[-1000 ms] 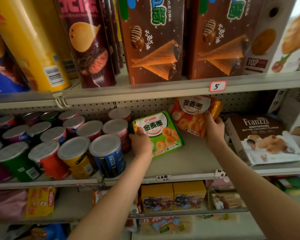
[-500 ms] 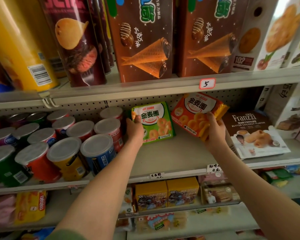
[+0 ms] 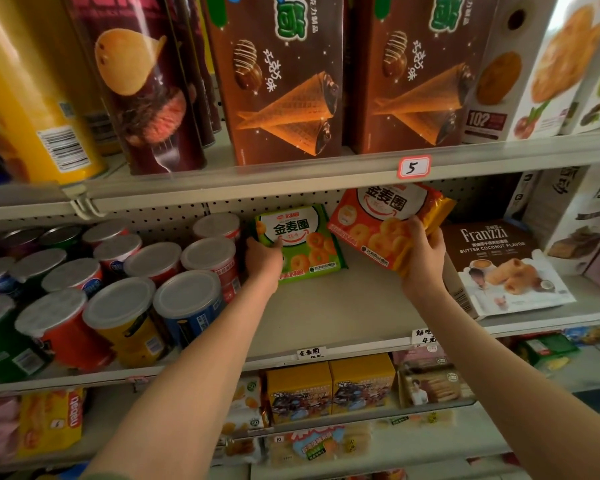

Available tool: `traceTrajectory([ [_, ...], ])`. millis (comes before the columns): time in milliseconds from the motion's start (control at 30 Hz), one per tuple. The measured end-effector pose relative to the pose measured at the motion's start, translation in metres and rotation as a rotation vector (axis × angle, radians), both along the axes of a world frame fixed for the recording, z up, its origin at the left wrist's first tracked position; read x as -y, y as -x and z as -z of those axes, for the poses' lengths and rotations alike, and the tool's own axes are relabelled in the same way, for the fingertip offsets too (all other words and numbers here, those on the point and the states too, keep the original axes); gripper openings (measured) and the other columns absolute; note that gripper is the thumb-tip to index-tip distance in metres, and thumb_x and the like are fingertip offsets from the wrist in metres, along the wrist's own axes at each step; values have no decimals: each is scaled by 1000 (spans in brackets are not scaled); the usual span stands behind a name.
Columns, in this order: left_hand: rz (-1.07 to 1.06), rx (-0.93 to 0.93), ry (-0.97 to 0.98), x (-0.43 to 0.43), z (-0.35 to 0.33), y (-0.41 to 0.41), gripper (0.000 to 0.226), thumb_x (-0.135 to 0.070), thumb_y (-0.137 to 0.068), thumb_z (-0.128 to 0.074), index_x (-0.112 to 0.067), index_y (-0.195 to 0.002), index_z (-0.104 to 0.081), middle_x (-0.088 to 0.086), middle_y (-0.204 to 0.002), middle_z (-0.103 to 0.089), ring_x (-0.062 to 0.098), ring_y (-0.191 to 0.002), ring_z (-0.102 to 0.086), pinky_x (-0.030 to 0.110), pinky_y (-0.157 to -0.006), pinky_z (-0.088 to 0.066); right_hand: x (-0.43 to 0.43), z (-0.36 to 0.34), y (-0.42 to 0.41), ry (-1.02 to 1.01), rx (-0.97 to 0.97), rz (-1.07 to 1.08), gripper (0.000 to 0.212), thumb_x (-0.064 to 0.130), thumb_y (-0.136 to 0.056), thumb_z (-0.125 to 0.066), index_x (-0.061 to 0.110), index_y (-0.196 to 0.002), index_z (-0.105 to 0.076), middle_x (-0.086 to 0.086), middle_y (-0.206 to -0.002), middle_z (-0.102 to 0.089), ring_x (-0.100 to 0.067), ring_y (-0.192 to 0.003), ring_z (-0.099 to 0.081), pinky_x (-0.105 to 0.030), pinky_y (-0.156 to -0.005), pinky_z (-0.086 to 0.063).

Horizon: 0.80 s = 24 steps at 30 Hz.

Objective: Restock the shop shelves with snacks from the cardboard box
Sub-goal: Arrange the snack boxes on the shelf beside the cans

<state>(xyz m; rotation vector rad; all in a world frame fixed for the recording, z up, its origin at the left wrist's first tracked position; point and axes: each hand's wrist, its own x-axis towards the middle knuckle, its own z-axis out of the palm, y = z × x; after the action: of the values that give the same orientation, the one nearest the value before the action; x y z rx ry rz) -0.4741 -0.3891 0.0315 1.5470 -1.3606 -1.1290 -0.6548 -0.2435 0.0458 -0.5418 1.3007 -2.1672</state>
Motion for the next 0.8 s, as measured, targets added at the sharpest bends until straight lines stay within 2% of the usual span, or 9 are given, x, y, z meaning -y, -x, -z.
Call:
traceTrajectory([
  [100,22,-117,-40,3,0,-5,39,-21,-91,-60,-12,-128,-49,11,-122,-61,29,-104,-63,43,-85,-55,5,-3,-2,3,46,-114,38,31,-91,-57,18,-126,-50,-6,-116,-64,-24,-107,-63,-39,-85,-54],
  [200,50,-254,-97,7,2,-8,36,-2,-91,-51,-13,-125,-52,11,-117,-63,30,-99,-65,45,-83,-56,9,0,-9,-29,7,-276,48,33,-87,-61,11,-128,-51,-11,-115,-66,-29,-105,-64,-40,-80,-56],
  [300,51,-367,-126,5,-1,-12,42,2,-90,-41,-12,-127,-52,15,-119,-63,29,-95,-65,38,-71,-57,11,4,-18,-81,-9,-383,60,38,-78,-68,11,-129,-51,-12,-115,-66,-29,-102,-66,-40,-78,-57],
  [433,54,-428,-152,-2,-11,-15,34,-3,-95,-38,-5,-124,-56,14,-114,-64,21,-79,-62,24,-53,-48,16,11,-27,-147,18,-435,50,31,-86,-62,11,-130,-48,-13,-114,-66,-27,-99,-67,-37,-73,-58],
  [533,87,-418,-139,-3,-12,-16,32,-6,-95,-38,-4,-120,-58,16,-112,-65,21,-80,-62,25,-55,-48,17,11,-29,-175,7,-508,60,35,-79,-64,11,-132,-47,-13,-114,-67,-29,-100,-67,-38,-75,-58],
  [600,112,-400,-128,-4,-13,-17,34,-5,-94,-36,-6,-120,-58,17,-110,-65,23,-84,-63,27,-61,-50,17,10,-31,-195,-16,-559,54,33,-80,-63,13,-129,-50,-11,-113,-68,-28,-99,-68,-38,-76,-58],
  [667,132,-415,-134,-5,-11,-17,36,-6,-92,-36,-9,-122,-56,15,-111,-65,29,-97,-63,30,-68,-51,17,13,-32,-203,-36,-597,46,30,-85,-60,13,-127,-52,-11,-112,-69,-27,-98,-68,-37,-76,-58],
  [733,139,-453,-152,-7,-8,-19,33,-7,-90,-38,-8,-116,-57,13,-104,-66,32,-101,-61,31,-70,-51,18,18,-32,-212,-38,-615,51,32,-83,-62,12,-129,-51,-12,-116,-67,-29,-102,-67,-40,-81,-57],
  [800,133,-522,-185,-9,-6,-19,28,-15,-90,-42,-11,-111,-60,13,-102,-67,33,-103,-62,35,-79,-52,18,20,-32,-231,-33,-619,61,35,-78,-65,13,-132,-48,-13,-120,-65,-30,-105,-66,-43,-85,-55],
])
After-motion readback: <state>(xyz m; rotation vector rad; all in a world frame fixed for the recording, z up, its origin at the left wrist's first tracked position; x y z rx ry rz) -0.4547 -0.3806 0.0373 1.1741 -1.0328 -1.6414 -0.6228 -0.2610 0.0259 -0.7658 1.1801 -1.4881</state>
